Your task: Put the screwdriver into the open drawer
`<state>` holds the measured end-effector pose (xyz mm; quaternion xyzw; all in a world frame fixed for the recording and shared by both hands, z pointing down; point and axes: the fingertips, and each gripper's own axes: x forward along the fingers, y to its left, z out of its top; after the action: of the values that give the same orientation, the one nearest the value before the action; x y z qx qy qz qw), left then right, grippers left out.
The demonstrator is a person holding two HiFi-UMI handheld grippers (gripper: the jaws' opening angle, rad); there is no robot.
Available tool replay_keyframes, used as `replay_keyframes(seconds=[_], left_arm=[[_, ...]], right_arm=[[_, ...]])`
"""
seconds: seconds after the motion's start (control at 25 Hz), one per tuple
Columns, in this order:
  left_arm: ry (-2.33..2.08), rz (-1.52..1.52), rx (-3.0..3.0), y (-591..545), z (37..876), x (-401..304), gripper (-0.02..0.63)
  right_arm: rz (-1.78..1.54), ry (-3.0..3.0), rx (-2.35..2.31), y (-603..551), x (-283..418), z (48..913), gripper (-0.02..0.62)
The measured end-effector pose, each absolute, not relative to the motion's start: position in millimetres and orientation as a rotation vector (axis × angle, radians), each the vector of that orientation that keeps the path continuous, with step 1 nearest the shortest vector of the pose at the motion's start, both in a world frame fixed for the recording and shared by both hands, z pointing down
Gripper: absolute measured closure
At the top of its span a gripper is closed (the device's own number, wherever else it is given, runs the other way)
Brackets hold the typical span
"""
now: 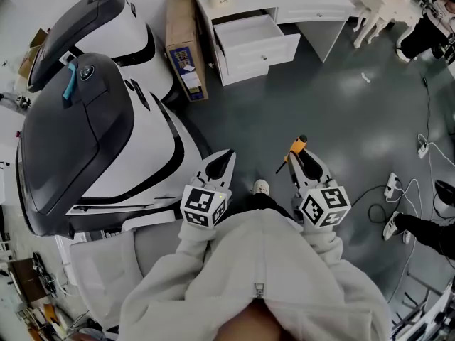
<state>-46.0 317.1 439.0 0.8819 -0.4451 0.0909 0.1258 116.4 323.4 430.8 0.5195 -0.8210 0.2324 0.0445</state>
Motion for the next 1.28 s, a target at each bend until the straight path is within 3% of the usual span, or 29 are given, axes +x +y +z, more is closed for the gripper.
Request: replay_keyframes(seconds=[1.28], left_arm=[[-1.467, 0.261, 2.449, 227.7, 449.2, -39.2, 0.589]], right_arm=[[0.771, -2.599, 1.417, 197.2, 126.8, 443.5, 0.476]])
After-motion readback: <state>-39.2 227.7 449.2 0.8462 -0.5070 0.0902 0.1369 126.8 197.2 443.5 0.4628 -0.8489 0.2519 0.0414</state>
